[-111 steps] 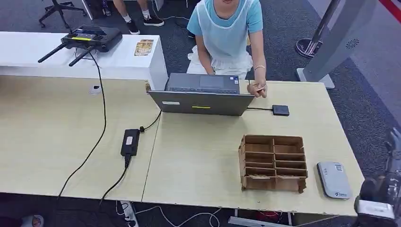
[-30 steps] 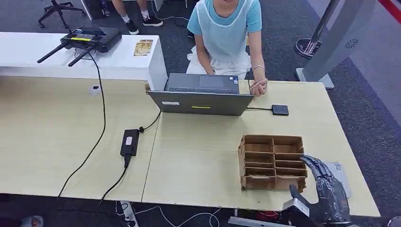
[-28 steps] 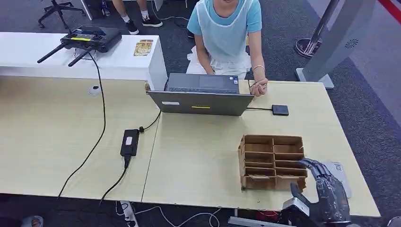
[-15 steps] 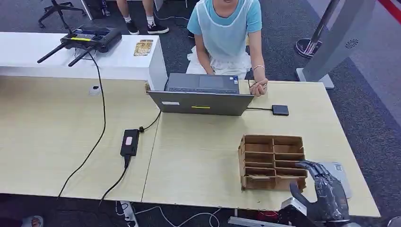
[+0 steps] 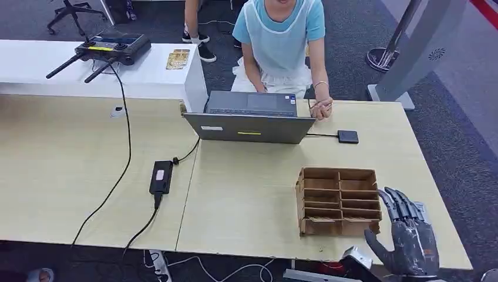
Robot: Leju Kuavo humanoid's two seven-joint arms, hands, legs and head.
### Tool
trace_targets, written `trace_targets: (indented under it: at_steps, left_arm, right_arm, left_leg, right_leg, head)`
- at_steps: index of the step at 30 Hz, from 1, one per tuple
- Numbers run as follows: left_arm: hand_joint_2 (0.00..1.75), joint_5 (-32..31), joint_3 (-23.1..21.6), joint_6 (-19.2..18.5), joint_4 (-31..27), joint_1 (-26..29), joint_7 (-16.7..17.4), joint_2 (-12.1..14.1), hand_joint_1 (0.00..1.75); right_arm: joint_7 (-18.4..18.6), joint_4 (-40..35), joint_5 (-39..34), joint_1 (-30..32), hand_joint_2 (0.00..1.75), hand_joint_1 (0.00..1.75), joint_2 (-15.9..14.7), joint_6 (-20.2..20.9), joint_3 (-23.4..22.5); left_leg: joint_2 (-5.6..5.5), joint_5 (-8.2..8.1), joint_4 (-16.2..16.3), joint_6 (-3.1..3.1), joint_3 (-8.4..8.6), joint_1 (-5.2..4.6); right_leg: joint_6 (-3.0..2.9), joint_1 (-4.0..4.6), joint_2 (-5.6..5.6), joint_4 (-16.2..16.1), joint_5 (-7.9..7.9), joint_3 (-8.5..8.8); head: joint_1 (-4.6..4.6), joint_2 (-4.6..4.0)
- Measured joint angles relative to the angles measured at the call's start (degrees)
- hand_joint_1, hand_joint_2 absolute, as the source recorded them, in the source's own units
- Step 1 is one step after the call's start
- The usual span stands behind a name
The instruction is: Pass the card to the sensor for recognition and then transmit it.
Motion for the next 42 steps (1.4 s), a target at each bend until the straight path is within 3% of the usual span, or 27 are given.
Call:
trace_targets:
  at_steps: [11, 16, 18, 21, 26, 32, 35, 42]
  left_arm:
    - [0.0, -1.8, -0.7, -0.2, 0.0, -0.1, 0.2, -0.3, 0.0]
    - [0.0, -2.3, -1.0, -0.7, 0.0, -0.2, 0.2, -0.3, 0.0]
    - [0.0, -2.6, -1.3, -0.8, 0.0, -0.3, 0.2, -0.3, 0.0]
    - [0.0, -3.2, -1.8, -1.0, 0.0, -0.5, 0.2, -0.5, 0.0]
    - [0.0, -3.9, -2.2, -1.3, 0.0, -0.7, 0.2, -0.7, 0.0]
    - [0.0, -4.3, -2.7, -1.6, 0.0, -0.9, 0.2, -0.8, 0.0]
    - [0.0, -4.3, -2.8, -1.6, 0.0, -0.9, 0.2, -0.8, 0.0]
    - [0.0, -5.0, -3.3, -1.9, 0.0, -0.9, 0.2, -0.8, 0.0]
  right_arm:
    - [10.3, 0.0, 17.6, 0.9, 1.75, 0.49, -0.3, -1.6, 1.8]
    - [11.1, 0.6, 19.2, 0.3, 1.75, 0.56, -0.5, -1.4, 3.6]
    - [11.3, 1.1, 19.2, -0.6, 1.75, 0.72, -0.7, -1.1, 4.4]
    - [11.2, 2.1, 18.9, -1.9, 1.75, 0.82, -0.8, -0.3, 6.1]
    - [10.3, 4.4, 17.9, -4.6, 1.75, 0.73, -0.8, 0.6, 8.7]
    - [9.8, 6.9, 16.9, -7.2, 1.75, 0.75, -0.8, 1.2, 10.9]
    - [9.7, 7.5, 16.8, -7.7, 1.75, 0.59, -0.8, 1.2, 11.3]
    - [9.6, 9.2, 15.2, -8.8, 1.75, 0.72, -0.8, 1.4, 12.2]
  left_leg:
    - [0.02, 0.0, 0.0, 0.0, 0.0, 0.0]
    - [0.02, 0.0, 0.0, 0.0, 0.0, 0.0]
    - [0.09, 0.0, 0.0, 0.0, 0.02, 0.0]
    - [0.07, 0.0, 0.0, 0.0, 0.01, 0.0]
    - [0.09, 0.0, 0.0, 0.0, 0.02, 0.0]
    - [0.09, 0.0, 0.0, 0.0, 0.02, 0.0]
    - [0.07, 0.0, 0.0, 0.0, 0.01, 0.0]
    - [0.08, 0.0, 0.0, 0.0, 0.01, 0.0]
  right_leg:
    - [0.0, 0.0, 0.02, 0.0, 0.0, 0.0]
    - [0.0, 0.01, 0.03, 0.0, 0.0, 0.01]
    - [-0.02, 0.0, 0.08, 0.0, 0.02, 0.0]
    - [-0.01, 0.0, 0.05, 0.0, 0.02, 0.01]
    - [-0.01, 0.0, 0.08, 0.0, 0.03, 0.01]
    - [-0.01, 0.0, 0.08, 0.0, 0.03, 0.01]
    - [-0.01, 0.0, 0.06, 0.0, 0.03, 0.01]
    - [-0.01, 0.0, 0.07, 0.0, 0.03, 0.01]
  head:
    - [0.0, 0.0]
    - [0.0, 0.0]
    - [0.0, 0.0]
    - [0.0, 0.0]
    - [-0.02, 0.0]
    - [0.0, -0.02]
    - [0.0, -0.02]
    - [-0.02, -0.02]
